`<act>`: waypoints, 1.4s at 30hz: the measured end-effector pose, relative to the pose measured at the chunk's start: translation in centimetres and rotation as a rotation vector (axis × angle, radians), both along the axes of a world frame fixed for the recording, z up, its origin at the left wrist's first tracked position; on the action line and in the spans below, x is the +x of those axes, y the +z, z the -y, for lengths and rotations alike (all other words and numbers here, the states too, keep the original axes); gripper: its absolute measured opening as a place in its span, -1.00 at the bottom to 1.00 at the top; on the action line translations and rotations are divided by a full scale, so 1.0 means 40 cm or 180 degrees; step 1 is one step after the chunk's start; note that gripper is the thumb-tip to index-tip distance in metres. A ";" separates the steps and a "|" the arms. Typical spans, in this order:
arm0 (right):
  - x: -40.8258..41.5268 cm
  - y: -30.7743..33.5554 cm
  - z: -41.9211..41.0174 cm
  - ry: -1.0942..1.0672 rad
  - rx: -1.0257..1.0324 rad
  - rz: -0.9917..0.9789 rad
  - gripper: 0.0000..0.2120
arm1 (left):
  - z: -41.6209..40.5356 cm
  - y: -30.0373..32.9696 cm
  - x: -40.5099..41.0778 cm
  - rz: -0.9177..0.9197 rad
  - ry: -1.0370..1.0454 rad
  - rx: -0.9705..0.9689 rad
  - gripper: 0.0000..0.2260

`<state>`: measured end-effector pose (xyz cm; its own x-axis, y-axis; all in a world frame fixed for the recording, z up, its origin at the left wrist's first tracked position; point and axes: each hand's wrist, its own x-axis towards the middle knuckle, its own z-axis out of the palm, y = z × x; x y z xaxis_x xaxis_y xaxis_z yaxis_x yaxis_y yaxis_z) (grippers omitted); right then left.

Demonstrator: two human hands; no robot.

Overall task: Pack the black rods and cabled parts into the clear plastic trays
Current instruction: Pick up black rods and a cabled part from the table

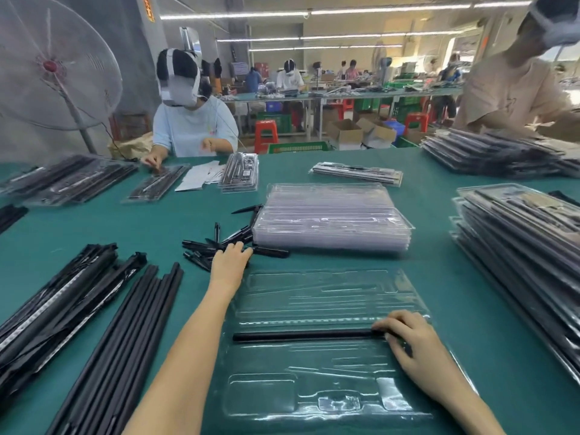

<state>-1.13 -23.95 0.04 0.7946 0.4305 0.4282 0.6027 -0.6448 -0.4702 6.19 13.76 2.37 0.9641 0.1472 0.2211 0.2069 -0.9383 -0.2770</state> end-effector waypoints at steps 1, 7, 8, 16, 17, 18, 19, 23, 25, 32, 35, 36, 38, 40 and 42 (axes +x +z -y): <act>0.002 -0.001 0.001 -0.0013 -0.0002 -0.0008 -0.69 | -0.005 0.001 0.000 0.0044 -0.0084 0.0038 -0.59; 0.003 -0.009 0.007 0.0020 0.0014 -0.0101 -0.72 | 0.067 0.068 -0.037 0.0954 -0.0883 -0.0776 -0.86; 0.006 -0.012 0.010 0.0010 0.0191 -0.0189 -0.71 | 0.116 0.088 -0.054 0.1188 -0.1172 -0.1203 -0.89; 0.022 -0.001 0.034 -0.0436 0.2710 -0.1263 -0.69 | 0.500 0.042 -0.254 -0.0365 -0.2702 -0.2702 -0.88; 0.019 0.000 0.031 -0.0396 0.2610 -0.1273 -0.70 | 0.519 0.029 -0.263 -0.0432 -0.2666 -0.2648 -0.86; 0.016 -0.002 0.028 -0.0375 0.2526 -0.1284 -0.70 | 0.532 0.017 -0.269 -0.0440 -0.2592 -0.2631 -0.85; 0.015 -0.004 0.026 -0.0368 0.2488 -0.1303 -0.71 | 0.542 0.006 -0.275 -0.0393 -0.2515 -0.2660 -0.85; 0.016 -0.012 0.029 -0.0389 0.2431 -0.1330 -0.72 | 0.561 -0.015 -0.288 -0.0154 -0.2365 -0.2804 -0.86; 0.016 -0.014 0.030 -0.0379 0.2306 -0.1290 -0.71 | 0.570 -0.016 -0.288 -0.0061 -0.2277 -0.2732 -0.86; 0.011 -0.007 0.031 -0.0307 0.1624 -0.0896 -0.72 | 0.586 -0.021 -0.298 -0.0059 -0.2074 -0.2416 -0.79; 0.010 -0.003 0.028 -0.0226 0.1207 -0.0643 -0.73 | 0.578 -0.029 -0.311 -0.0208 -0.2213 -0.2258 -0.74; 0.009 -0.002 0.027 -0.0191 0.1057 -0.0580 -0.75 | 0.573 -0.028 -0.315 -0.0290 -0.2252 -0.2207 -0.73; 0.006 -0.002 0.025 -0.0121 0.0751 -0.0445 -0.78 | 0.553 -0.017 -0.324 -0.0383 -0.2313 -0.2124 -0.70; 0.004 -0.001 0.024 -0.0083 0.0559 -0.0343 -0.79 | 0.502 0.007 -0.334 -0.0261 -0.2278 -0.2158 -0.65; 0.000 0.002 0.023 -0.0069 0.0476 -0.0312 -0.79 | 0.404 0.037 -0.346 0.0083 -0.2033 -0.2280 -0.68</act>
<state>-1.13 -24.87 0.13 0.8441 0.3501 0.4062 0.5360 -0.5757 -0.6175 -7.63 -2.41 3.86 0.9051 -0.2958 0.3054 -0.4043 -0.8208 0.4035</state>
